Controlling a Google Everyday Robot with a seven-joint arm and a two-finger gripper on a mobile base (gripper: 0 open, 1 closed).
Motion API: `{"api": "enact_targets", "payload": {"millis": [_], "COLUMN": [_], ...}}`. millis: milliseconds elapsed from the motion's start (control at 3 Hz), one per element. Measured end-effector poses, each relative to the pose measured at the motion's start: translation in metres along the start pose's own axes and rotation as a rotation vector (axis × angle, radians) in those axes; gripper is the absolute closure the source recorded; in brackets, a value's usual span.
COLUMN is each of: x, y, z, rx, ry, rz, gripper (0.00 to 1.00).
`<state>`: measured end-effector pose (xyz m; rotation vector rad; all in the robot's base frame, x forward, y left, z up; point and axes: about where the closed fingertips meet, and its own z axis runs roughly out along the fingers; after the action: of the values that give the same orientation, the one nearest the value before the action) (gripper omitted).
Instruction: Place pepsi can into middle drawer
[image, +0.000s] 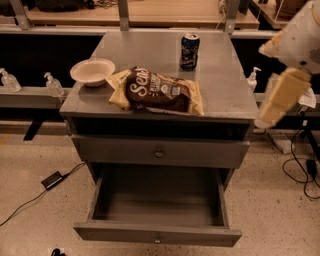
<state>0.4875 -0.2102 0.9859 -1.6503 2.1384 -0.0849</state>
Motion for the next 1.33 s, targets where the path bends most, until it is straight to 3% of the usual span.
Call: {"api": "enact_targets", "payload": {"millis": [333,667,1333], "x": [-0.035,-0.044,-0.055], "y": [-0.079,-0.111,-0.108], "z": [0.022,0.020,0.030], "rx": [0.115,0.201,0.165], "ry": [-0.185,-0.242,-0.275], "rz": [0.034,0.049,0.051], "gripper": [0.00,0.00,0.00]}}
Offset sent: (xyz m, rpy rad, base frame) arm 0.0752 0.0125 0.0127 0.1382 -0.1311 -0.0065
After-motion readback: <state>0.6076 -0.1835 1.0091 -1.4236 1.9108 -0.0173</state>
